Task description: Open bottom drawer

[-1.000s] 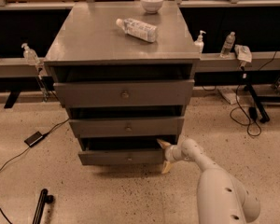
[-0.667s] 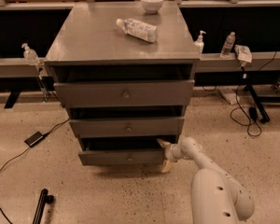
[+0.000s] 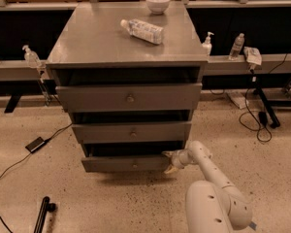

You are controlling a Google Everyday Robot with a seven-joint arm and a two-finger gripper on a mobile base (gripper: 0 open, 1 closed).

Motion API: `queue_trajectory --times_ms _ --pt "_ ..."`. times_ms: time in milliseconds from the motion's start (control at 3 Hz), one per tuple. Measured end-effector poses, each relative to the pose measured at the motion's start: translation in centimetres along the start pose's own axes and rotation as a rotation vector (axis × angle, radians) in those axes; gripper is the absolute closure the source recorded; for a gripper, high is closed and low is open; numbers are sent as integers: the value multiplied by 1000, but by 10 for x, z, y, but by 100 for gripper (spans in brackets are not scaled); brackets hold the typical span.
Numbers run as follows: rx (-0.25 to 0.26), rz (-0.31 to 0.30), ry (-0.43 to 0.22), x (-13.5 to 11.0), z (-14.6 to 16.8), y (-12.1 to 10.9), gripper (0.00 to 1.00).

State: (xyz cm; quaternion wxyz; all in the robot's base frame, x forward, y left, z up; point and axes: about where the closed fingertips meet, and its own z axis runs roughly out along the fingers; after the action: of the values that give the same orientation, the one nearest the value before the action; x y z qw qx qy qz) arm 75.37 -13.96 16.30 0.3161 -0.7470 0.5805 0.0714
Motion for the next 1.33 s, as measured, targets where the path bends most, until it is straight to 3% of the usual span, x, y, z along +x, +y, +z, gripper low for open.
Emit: queue_trajectory --times_ms 333,1333 --pt "-13 3 -4 -1 0 1 57" --pt "-14 3 -4 -2 -2 0 61"
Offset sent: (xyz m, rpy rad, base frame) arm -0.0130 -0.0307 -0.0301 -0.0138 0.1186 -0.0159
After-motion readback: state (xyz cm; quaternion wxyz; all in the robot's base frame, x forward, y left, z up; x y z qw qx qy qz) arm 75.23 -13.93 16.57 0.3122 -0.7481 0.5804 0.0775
